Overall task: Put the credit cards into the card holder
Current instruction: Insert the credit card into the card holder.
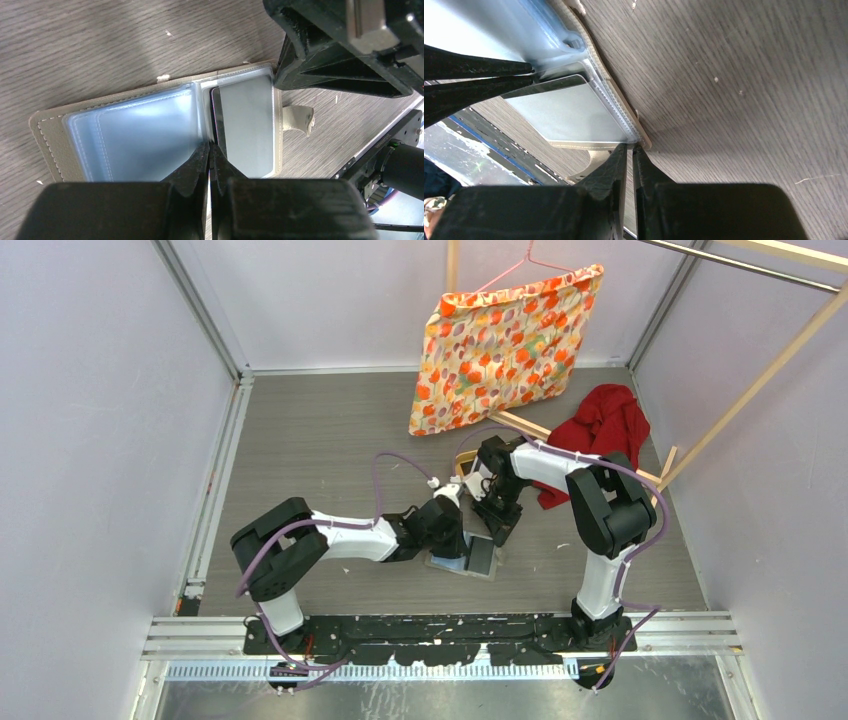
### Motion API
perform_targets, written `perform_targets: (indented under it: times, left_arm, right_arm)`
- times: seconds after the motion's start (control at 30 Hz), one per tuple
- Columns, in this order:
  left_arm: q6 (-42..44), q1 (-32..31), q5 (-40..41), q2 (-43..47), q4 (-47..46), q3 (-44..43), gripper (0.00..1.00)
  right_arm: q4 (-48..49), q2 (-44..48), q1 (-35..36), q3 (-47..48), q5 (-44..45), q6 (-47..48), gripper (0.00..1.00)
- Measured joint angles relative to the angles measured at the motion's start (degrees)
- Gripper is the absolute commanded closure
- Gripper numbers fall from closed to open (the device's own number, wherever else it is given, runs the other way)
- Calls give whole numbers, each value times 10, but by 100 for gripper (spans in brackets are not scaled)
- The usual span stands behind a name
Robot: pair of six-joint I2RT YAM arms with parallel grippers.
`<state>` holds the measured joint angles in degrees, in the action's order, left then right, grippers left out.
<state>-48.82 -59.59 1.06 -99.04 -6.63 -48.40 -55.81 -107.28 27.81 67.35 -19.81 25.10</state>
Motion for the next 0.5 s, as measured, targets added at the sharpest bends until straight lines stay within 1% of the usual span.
perform_targets:
  times: [0.17,0.23,0.4,0.43,0.5]
  left_arm:
    - [-2,-3,-2,7,0,6,87]
    - [0,-5,3,23,2,16,85]
    - [19,-5,24,107,13,39,82]
    - [26,-5,29,125,13,43,81]
    - [37,-5,41,163,13,56,73]
  right_arm:
    - [-1,10,-6,0,0,3,75]
    - [0,28,-13,-1,-3,5,74]
    - [-1,105,-42,-1,-36,23,73]
    - [-2,119,-47,-1,-43,30,73]
    - [-2,144,-52,-2,-57,41,73]
